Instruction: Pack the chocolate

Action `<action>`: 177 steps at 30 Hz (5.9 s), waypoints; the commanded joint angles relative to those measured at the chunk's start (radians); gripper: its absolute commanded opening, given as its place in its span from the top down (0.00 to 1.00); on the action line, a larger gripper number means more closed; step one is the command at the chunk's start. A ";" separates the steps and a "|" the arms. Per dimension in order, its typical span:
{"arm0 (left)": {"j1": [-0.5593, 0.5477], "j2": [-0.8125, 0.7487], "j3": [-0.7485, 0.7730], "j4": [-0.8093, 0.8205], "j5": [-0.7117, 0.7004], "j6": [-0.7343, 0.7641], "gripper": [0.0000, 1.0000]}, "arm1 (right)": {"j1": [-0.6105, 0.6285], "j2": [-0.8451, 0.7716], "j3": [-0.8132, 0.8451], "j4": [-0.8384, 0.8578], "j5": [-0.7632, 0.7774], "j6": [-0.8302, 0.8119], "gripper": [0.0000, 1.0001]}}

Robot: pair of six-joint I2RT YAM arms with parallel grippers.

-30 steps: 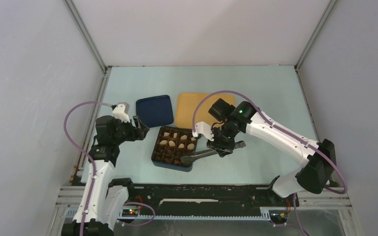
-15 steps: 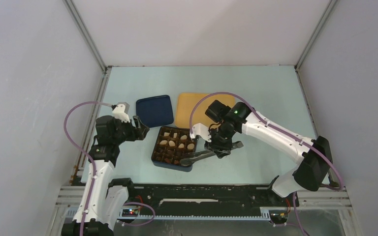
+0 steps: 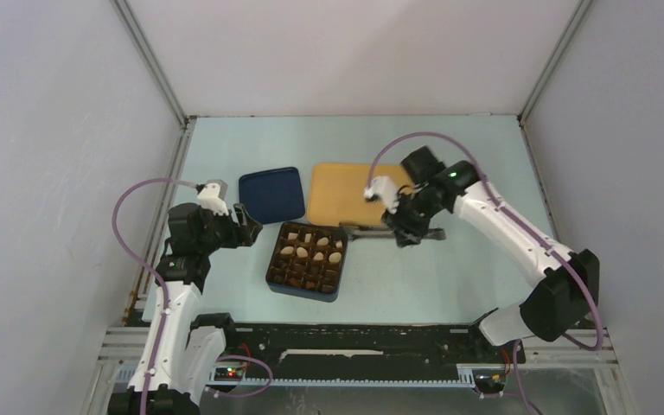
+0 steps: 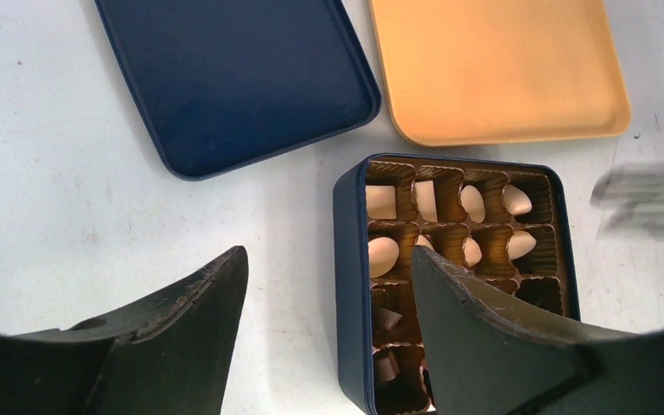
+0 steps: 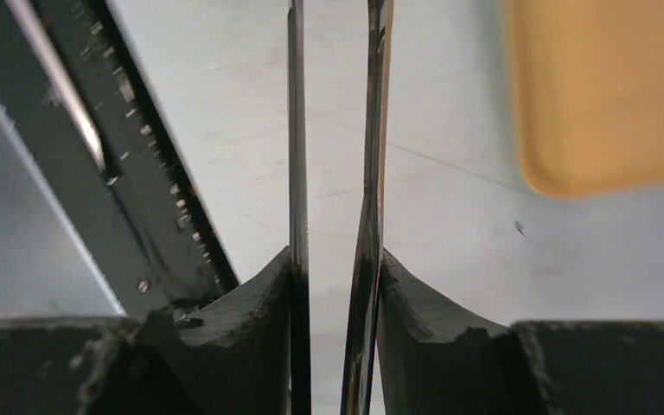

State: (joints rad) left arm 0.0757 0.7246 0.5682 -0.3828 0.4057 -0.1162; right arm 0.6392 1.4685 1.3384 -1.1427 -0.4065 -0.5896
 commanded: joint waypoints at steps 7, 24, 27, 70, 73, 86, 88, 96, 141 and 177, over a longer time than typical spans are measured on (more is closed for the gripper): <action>0.013 0.015 -0.027 0.035 0.050 -0.022 0.27 | -0.542 -0.073 -0.149 0.269 0.115 0.211 0.62; 0.006 0.074 -0.002 0.043 0.097 -0.028 0.23 | -0.886 0.131 -0.266 0.383 0.208 0.244 0.54; -0.010 0.112 0.028 0.031 0.104 -0.012 0.17 | -0.894 0.139 -0.267 0.375 0.194 0.241 0.49; -0.110 0.817 0.566 -0.131 -0.520 0.171 0.46 | -0.237 -0.214 -0.182 0.305 0.198 0.179 0.01; -0.100 0.915 0.634 -0.153 -0.510 0.148 0.49 | -0.233 -0.259 -0.182 0.278 0.199 0.177 0.00; -0.157 0.896 0.638 -0.234 -0.197 0.495 0.52 | -0.243 -0.285 -0.205 0.251 0.186 0.164 0.00; -0.159 0.893 0.657 -0.289 -0.152 0.628 0.55 | -0.244 -0.277 -0.205 0.255 0.174 0.165 0.00; -0.156 0.957 0.692 -0.526 -0.046 1.163 0.59 | -0.243 -0.256 -0.205 0.241 0.159 0.160 0.01; -0.225 1.196 0.761 -0.510 -0.283 1.052 0.86 | -0.259 -0.165 -0.206 0.238 0.148 0.164 0.00; -0.236 0.250 0.217 0.784 0.779 -0.594 1.00 | -0.716 -0.172 -0.174 0.471 -0.009 0.516 0.00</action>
State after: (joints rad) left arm -0.1448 1.0508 0.9649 -0.3576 0.9646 -0.1074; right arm -0.0521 1.2991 1.1233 -0.7197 -0.1860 -0.1555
